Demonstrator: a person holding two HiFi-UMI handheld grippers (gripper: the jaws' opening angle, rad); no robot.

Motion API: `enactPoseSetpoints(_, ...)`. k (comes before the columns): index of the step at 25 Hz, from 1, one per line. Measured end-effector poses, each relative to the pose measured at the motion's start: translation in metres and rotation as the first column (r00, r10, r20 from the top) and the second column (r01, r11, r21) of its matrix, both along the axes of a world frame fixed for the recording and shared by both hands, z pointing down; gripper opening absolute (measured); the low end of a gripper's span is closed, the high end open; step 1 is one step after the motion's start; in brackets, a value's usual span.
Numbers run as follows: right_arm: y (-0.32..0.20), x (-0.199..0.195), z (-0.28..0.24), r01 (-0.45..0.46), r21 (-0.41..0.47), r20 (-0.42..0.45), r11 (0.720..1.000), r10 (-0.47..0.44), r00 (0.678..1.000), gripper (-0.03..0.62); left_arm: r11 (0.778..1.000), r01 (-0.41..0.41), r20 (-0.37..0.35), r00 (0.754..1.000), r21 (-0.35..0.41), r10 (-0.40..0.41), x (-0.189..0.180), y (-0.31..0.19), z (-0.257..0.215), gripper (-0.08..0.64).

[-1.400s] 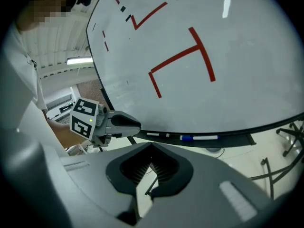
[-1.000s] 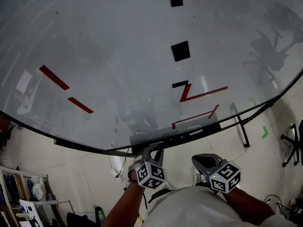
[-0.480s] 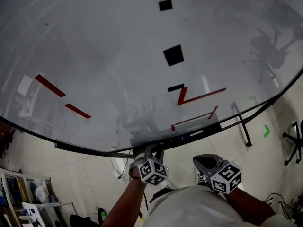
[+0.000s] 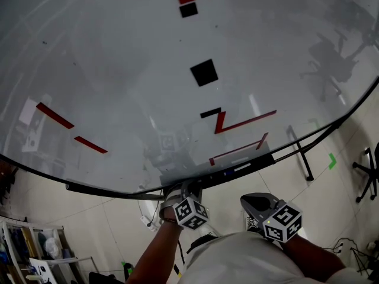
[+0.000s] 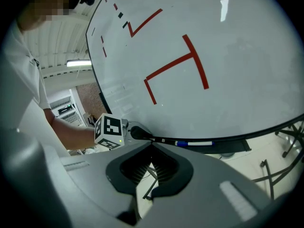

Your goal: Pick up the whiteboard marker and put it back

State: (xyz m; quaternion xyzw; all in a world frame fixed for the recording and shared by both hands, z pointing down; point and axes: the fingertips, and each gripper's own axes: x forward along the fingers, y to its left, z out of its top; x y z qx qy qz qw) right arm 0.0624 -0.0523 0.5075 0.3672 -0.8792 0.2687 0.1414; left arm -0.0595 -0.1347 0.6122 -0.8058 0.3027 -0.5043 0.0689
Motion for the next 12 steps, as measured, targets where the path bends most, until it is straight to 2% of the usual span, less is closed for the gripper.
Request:
enactPoseSetpoints(4,0.0004,0.0022,0.0001,-0.01,0.0,0.001,1.0,0.01,1.0,0.002,1.0,-0.016,0.029,0.999,0.016,0.016,0.0011,-0.0034,0.0024,0.067)
enactPoseSetpoints(12,0.0006,0.0058,0.0018,-0.029,-0.005,0.006,1.0,0.029,1.0,0.002,0.999,-0.022,0.017,1.0,0.03,0.021,0.0052,-0.0053,0.0026,0.064)
